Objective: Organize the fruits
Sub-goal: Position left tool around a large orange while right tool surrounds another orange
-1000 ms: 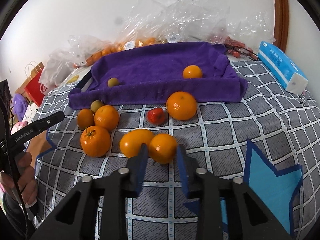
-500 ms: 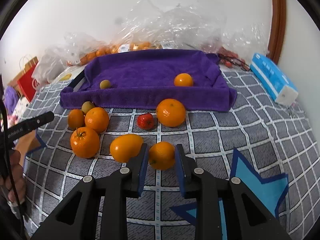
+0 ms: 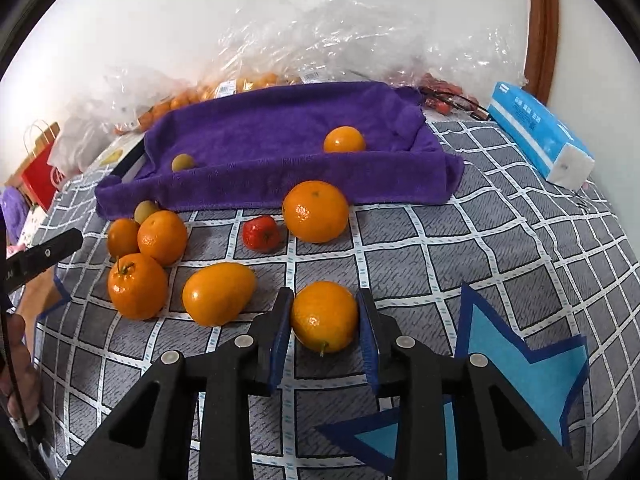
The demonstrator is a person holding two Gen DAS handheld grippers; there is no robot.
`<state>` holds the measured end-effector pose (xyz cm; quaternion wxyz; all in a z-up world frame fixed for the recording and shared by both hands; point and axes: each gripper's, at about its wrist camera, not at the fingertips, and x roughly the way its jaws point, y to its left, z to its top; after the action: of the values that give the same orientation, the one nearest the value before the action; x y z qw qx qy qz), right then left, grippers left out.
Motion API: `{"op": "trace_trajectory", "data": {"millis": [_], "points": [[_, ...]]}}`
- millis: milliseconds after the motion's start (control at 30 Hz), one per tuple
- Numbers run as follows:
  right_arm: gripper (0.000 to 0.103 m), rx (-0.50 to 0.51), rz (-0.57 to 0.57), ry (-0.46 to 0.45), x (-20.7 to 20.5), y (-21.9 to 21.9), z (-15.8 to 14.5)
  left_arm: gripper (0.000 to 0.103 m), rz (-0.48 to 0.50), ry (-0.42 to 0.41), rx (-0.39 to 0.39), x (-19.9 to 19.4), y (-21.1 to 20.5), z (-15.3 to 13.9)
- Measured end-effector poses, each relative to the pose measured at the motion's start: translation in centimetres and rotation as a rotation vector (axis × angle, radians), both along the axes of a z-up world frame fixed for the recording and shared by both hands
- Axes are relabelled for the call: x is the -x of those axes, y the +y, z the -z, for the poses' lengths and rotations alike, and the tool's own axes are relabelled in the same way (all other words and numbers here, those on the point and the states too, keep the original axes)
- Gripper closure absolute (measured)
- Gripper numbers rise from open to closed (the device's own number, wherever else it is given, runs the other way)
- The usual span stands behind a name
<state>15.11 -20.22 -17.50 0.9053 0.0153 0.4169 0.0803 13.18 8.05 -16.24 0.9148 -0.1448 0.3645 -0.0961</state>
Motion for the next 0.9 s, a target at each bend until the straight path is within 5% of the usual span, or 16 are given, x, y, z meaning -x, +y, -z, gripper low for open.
{"op": "trace_trajectory", "data": {"millis": [133, 333, 500, 900], "points": [[0.071, -0.029, -0.013, -0.008, 0.1, -0.3, -0.2, 0.052, 0.053, 0.056, 0.054, -1.0, -1.7, -0.4], [0.071, -0.077, -0.022, -0.019, 0.2, -0.7, -0.3, 0.056, 0.03, 0.094, 0.033, -2.6, -2.8, 0.4], [0.071, -0.08, -0.069, -0.016, 0.3, -0.2, -0.3, 0.074, 0.025, 0.102, 0.047, -3.5, -3.1, 0.8], [0.071, -0.081, -0.046, -0.001, 0.2, -0.7, 0.1, 0.074, -0.018, 0.124, 0.0, -2.5, -0.8, 0.2]]}}
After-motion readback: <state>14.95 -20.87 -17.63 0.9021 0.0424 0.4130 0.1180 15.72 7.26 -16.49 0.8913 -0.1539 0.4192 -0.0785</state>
